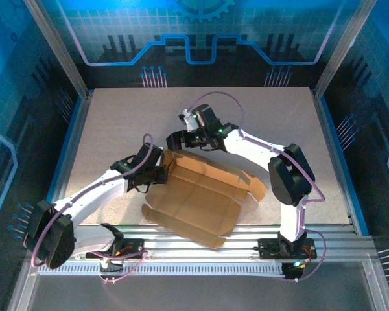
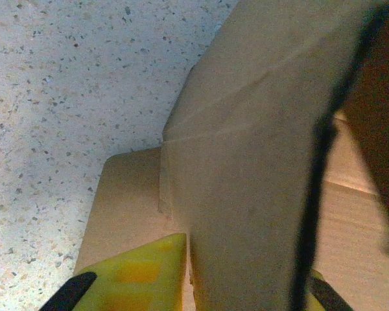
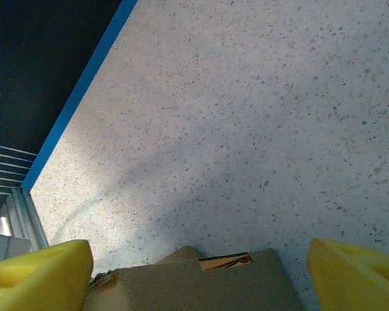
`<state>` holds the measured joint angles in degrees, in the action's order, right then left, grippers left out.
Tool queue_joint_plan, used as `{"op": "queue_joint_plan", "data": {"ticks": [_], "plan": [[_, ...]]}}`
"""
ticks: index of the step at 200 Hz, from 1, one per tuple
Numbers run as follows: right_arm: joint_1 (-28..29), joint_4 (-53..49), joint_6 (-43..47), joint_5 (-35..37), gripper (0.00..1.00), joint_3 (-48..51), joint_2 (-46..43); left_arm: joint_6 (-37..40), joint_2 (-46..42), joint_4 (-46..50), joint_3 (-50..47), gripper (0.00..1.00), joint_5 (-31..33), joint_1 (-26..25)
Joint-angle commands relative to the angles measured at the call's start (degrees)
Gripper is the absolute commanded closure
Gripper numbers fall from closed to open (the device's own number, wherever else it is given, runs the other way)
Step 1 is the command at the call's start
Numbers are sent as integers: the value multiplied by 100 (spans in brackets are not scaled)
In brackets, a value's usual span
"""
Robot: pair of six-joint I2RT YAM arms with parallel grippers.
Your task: Fold the paper box
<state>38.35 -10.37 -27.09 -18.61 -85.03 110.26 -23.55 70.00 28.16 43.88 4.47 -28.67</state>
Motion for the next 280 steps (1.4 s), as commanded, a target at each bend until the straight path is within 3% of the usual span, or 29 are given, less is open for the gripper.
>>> {"op": "queue_joint_plan", "data": {"ticks": [1, 96, 179, 280], "plan": [[106, 110, 244, 223, 13, 148, -171, 39, -257, 146, 166, 78, -275, 132], [273, 457, 667, 505, 12, 335, -260, 17, -241, 16, 31, 78, -497, 239], [231, 1390, 326, 80, 8, 684, -301, -35, -246, -109, -108, 85, -549, 243], [254, 1272, 513, -40, 3, 764, -41, -24, -342, -32, -13, 85, -570, 239]]}}
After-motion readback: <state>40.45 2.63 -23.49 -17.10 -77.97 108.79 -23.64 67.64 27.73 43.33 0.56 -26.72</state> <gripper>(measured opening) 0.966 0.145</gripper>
